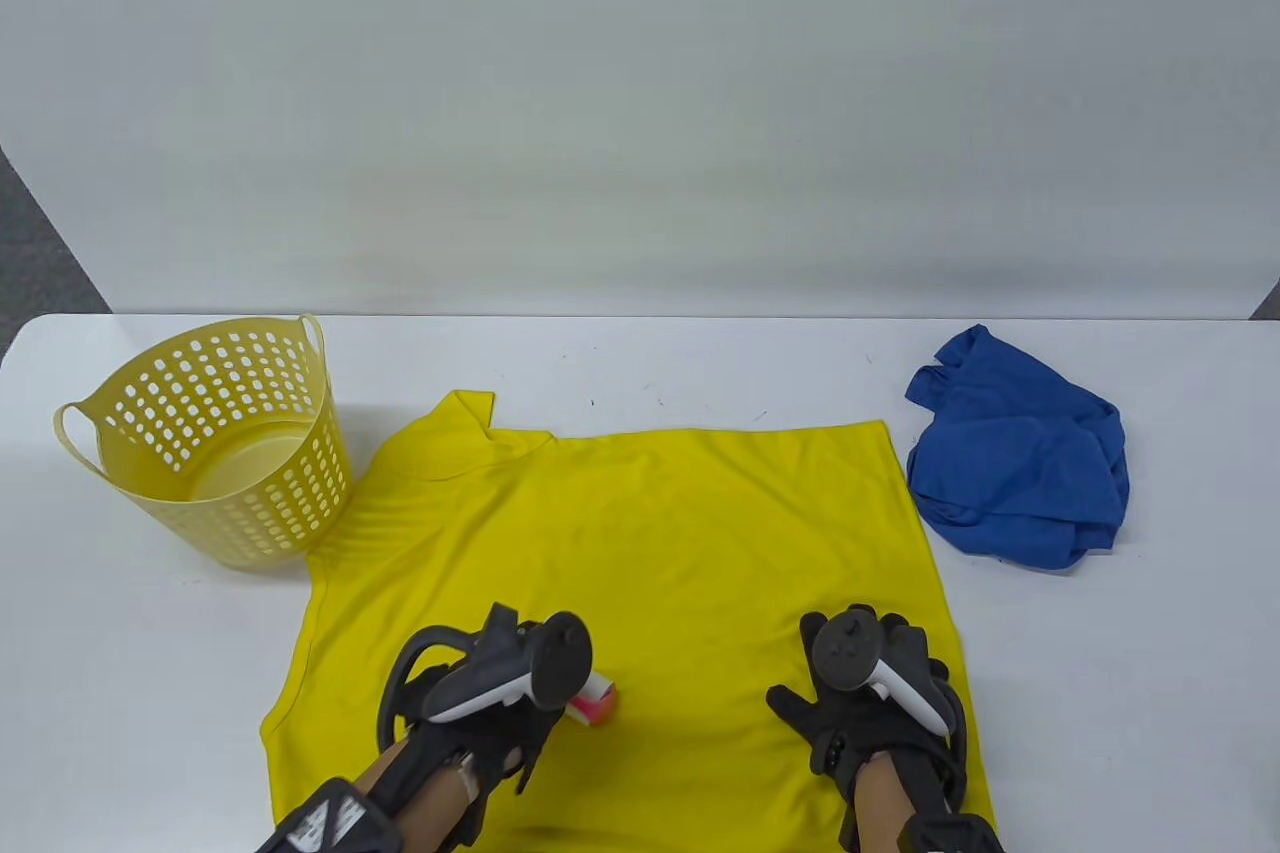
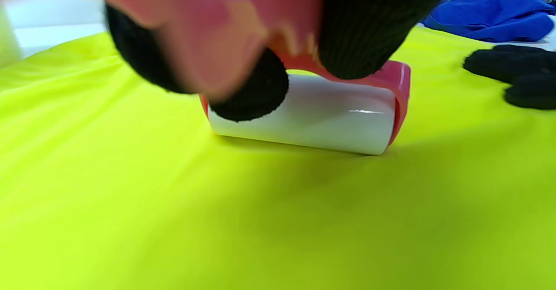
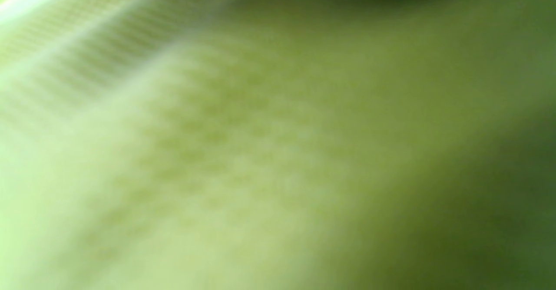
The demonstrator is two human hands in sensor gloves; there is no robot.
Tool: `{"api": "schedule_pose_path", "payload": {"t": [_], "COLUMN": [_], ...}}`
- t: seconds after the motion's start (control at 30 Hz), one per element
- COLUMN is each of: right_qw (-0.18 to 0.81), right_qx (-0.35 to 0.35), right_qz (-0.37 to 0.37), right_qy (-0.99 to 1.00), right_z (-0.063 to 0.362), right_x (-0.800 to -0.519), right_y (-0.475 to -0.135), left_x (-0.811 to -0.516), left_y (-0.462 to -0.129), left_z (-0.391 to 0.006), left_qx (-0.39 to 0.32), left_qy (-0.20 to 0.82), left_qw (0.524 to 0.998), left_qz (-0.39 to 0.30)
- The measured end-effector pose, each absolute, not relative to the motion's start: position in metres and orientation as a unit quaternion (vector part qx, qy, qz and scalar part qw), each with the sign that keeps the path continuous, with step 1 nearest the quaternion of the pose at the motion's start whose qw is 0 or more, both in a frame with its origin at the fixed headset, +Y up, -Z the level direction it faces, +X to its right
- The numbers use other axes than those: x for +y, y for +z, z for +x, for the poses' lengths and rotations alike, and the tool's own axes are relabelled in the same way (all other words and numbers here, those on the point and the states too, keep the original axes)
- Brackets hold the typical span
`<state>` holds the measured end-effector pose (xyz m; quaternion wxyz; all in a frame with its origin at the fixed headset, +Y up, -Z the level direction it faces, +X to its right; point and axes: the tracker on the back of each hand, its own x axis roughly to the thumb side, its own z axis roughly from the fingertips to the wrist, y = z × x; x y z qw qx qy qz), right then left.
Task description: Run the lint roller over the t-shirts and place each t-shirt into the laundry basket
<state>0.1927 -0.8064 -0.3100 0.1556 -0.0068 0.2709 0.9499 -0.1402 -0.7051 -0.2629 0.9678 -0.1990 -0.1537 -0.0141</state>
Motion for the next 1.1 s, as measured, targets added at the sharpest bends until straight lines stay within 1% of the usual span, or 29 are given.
{"api": "schedule_pose_path", "payload": {"t": [0.03,0.13,0.2,0.27,0.4,0.53,0.67,0.77,0.83,0.87,0.97,1.1], "right_qw": [0.155,0.151,0.152,0.152,0.149,0.157,0.158,0.153,0.153,0.155,0.154,0.153], "right_qx": [0.272,0.271,0.272,0.271,0.272,0.28,0.284,0.286,0.295,0.295,0.295,0.293], "right_qz": [-0.007,-0.007,-0.007,-0.008,-0.009,-0.006,-0.004,-0.001,0.0,0.0,0.0,0.0], "right_qy": [0.95,0.951,0.95,0.951,0.951,0.947,0.946,0.946,0.943,0.943,0.943,0.944], "right_z": [0.193,0.193,0.193,0.193,0.193,0.194,0.193,0.193,0.192,0.192,0.192,0.191], "right_x": [-0.806,-0.806,-0.806,-0.806,-0.806,-0.808,-0.808,-0.807,-0.807,-0.807,-0.807,-0.807], "right_y": [-0.31,-0.31,-0.31,-0.309,-0.309,-0.309,-0.309,-0.309,-0.31,-0.309,-0.31,-0.31], "left_x": [-0.705,-0.705,-0.707,-0.708,-0.709,-0.711,-0.711,-0.713,-0.713,-0.714,-0.718,-0.721], "left_y": [-0.25,-0.23,-0.227,-0.233,-0.26,-0.313,-0.355,-0.373,-0.378,-0.379,-0.37,-0.331], "left_z": [-0.149,-0.162,-0.163,-0.16,-0.139,-0.099,-0.069,-0.056,-0.054,-0.054,-0.058,-0.071], "left_qx": [-0.159,-0.166,-0.164,-0.161,-0.147,-0.103,-0.054,-0.041,-0.037,-0.038,-0.074,-0.135], "left_qy": [-0.013,-0.012,-0.008,-0.004,-0.003,0.002,0.005,-0.025,-0.024,-0.022,-0.042,-0.098], "left_qw": [0.966,0.966,0.967,0.97,0.975,0.982,0.988,0.989,0.99,0.989,0.986,0.977], "left_qz": [-0.202,-0.199,-0.193,-0.184,-0.167,-0.156,-0.146,-0.137,-0.136,-0.138,-0.144,-0.131]}}
